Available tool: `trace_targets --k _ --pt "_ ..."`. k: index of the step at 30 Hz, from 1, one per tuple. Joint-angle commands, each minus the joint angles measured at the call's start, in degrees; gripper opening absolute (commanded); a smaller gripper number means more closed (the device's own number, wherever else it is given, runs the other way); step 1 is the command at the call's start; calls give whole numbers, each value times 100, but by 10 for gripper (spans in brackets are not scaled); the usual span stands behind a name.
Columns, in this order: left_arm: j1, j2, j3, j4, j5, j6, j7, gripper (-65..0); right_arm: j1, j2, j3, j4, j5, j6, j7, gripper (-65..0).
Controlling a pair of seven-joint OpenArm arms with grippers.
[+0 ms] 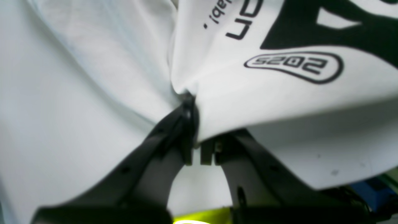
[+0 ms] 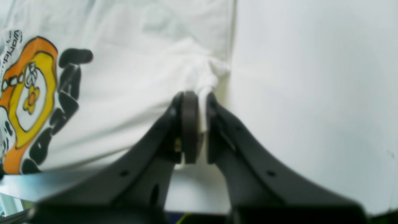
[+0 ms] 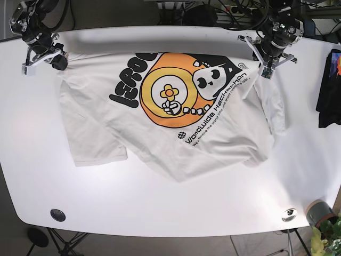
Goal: Fold the T-shirt properly
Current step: 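Hold the shirt's shoulder corners with both grippers and pull them apart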
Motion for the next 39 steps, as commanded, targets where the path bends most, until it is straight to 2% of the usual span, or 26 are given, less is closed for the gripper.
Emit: trace_targets --k 1,3,4,6,9,11,13,16,18,22,25,30,34,37,39 --pt "-2 -72 -38 72 34 44 -89 -650 -119 103 33 108 31 13 126 -595" --pt "-11 -72 -21 72 34 44 -89 -650 -163 94 42 108 119 127 126 -553" --pt "-20 -72 -21 81 34 44 -89 -650 -198 94 60 99 251 224 126 -514" --pt "-108 -72 -21 81 43 44 -89 -649 -242 94 60 99 418 294 126 -439" --pt "-213 -72 -21 81 43 44 -80 -560 -330 94 60 99 647 303 126 -312" --pt "-213 -72 -21 99 43 44 -80 -500 -365 94 68 99 726 303 126 -268" --pt "-213 -63 -21 108 43 44 -80 -414 -418 94 68 99 805 303 126 -235" --pt "-213 -72 41 108 34 44 -80 -325 -497 103 68 108 867 312 126 -212" --pt "-213 -72 67 116 26 44 -80 -293 -514 112 68 108 928 338 126 -198" --pt "-240 -72 94 248 -1 -35 -80 -289 -523 129 68 161 1007 312 126 -174" --pt "-248 -89 94 371 -317 -242 -80 -289 -479 138 68 134 981 303 134 -176" --pt "-248 -300 94 494 -1135 -242 -80 -290 -145 138 25 -138 981 286 143 -176" --pt "-248 -467 76 521 -1610 -242 -80 -290 127 173 16 -560 972 233 143 -176" --pt "-240 -634 67 521 -1935 -242 -80 -290 294 287 16 -806 787 110 143 -176" --pt "-231 -766 67 512 -2155 -242 -80 -290 435 287 16 -885 550 110 143 -176"
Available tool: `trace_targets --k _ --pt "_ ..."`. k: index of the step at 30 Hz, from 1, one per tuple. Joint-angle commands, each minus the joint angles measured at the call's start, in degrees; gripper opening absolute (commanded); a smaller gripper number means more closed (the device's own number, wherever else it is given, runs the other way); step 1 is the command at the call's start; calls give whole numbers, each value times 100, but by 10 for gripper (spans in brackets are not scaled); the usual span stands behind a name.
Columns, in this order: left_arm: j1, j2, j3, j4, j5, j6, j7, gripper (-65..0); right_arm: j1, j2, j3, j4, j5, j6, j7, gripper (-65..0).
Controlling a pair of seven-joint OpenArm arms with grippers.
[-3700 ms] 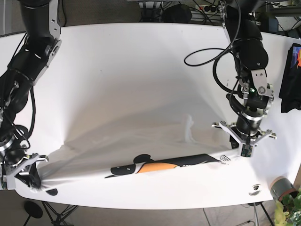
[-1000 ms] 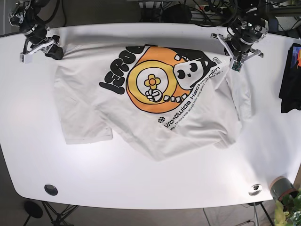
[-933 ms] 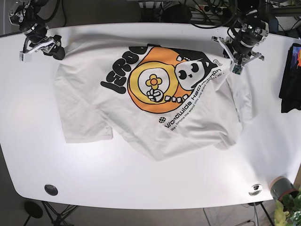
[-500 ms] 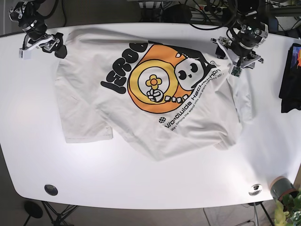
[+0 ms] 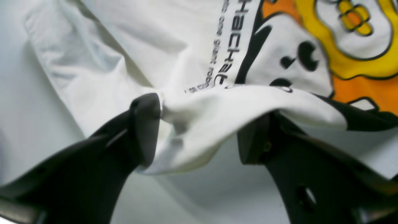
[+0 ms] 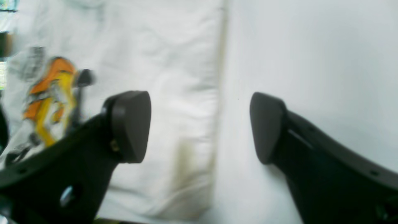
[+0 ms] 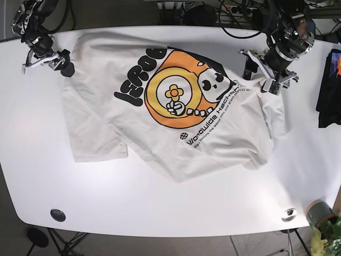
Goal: Fold the T-shirt properly
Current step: 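Hold the shirt's shoulder corners with both grippers and pull them apart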
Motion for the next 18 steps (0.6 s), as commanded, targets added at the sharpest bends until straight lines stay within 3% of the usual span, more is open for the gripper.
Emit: trace_targets --k 1,7,11,18 --pt "3 -231 -31 114 -361 -6 -126 -290 153 121 42 4 -106 53 89 -176" --pt "188 -741 -5 88 -1205 -6 -117 -290 224 77 33 -13 -335 53 80 -179" --pt "425 -1189 417 97 -1679 -6 -117 -290 215 -125 33 -13 -361 53 62 -181" --pt "759 -1699 857 88 -1785 -6 -117 -290 171 -274 -442 22 -335 44 53 -182"
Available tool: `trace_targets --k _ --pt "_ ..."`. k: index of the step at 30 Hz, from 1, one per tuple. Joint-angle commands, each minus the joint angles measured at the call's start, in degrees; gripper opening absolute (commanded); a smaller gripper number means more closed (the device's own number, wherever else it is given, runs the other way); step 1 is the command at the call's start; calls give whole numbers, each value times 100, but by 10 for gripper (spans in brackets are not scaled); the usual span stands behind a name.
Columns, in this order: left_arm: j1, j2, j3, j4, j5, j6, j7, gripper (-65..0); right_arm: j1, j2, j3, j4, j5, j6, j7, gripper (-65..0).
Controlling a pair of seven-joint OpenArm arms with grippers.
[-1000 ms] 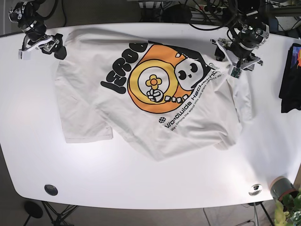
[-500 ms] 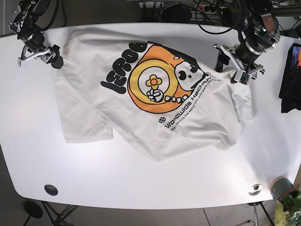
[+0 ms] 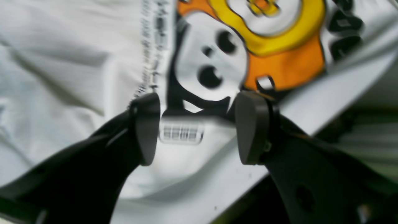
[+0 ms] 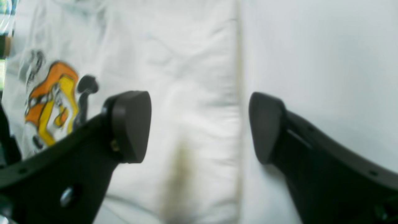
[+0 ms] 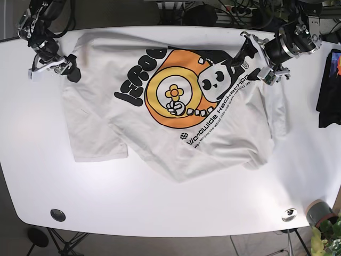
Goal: Fold the T-shirt properly
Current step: 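Hold the shirt's shoulder corners with both grippers and pull them apart, then release the shoulder and move the left gripper to the shirt's side edge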
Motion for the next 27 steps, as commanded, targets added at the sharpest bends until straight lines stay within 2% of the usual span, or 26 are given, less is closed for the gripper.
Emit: trace_targets --k 1,9,15,16,18,25,27 --pt "71 -121 -48 92 -56 10 -117 -290 -17 -19 -215 57 -31 -13 -150 -182" --pt "36 -95 -461 101 -65 10 -117 -292 0 -256 -390 57 -57 -13 -150 -184" --pt "-685 -86 -496 83 -47 10 -117 -292 -17 -274 -390 65 -22 -13 -150 -187" --pt "-817 -86 -505 83 -47 40 -117 -292 -26 -274 -382 65 -22 -13 -150 -203" --pt "-1081 -86 -505 66 -38 313 -117 -292 -52 -265 -382 65 -40 -13 -150 -263" --pt "-2294 -86 -303 -356 -38 1298 -117 -269 -44 -265 -382 65 -40 -13 -150 -629" --pt "-2654 -86 -101 -585 -38 1482 -117 -244 -44 -247 -382 65 -48 -13 -150 -626"
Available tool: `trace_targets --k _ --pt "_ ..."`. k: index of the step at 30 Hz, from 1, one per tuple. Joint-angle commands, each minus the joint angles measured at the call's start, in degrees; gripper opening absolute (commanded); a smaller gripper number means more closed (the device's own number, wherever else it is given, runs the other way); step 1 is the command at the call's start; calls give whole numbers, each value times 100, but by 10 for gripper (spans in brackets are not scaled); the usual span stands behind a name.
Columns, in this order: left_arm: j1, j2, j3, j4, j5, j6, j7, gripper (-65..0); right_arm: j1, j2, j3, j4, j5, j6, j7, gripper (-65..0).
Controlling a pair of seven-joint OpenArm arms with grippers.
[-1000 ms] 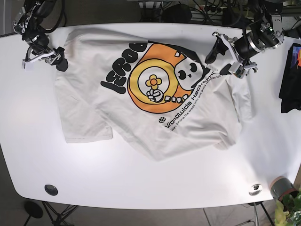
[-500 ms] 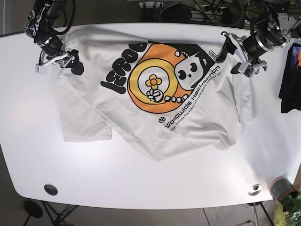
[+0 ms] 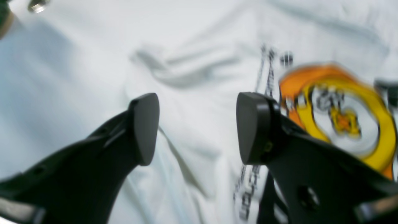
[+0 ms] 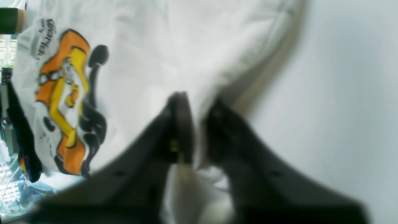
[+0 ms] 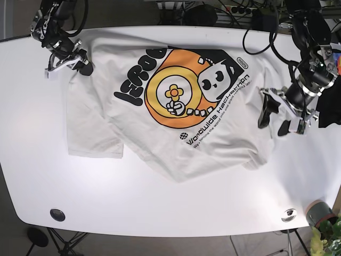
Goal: Fold the T-shirt properly
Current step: 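Release the shoulder and move the left gripper to the shirt's side edge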
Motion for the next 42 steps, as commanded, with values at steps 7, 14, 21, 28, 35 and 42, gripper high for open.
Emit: trace_targets --k 7,14,21,28,35,42 --pt "-1591 -55 643 -1460 -84 932 -113 -175 -13 92 18 254 -5 29 -38 -628" --pt "-2830 -55 995 -3341 -40 949 -236 -179 -31 92 36 378 -5 29 -38 -628" --pt "-3841 -11 1557 -5363 619 932 -1018 -174 -13 83 18 395 13 29 -30 -628" --pt "-4360 15 2463 -6822 804 694 -1810 -172 -4 74 18 386 -5 46 -30 -628" --pt "-4624 24 2929 -7921 804 466 -2399 -172 -4 74 45 386 30 46 -30 -628" --pt "-4597 15 2920 -7992 804 466 -2522 -261 -4 92 45 395 30 55 -30 -628"
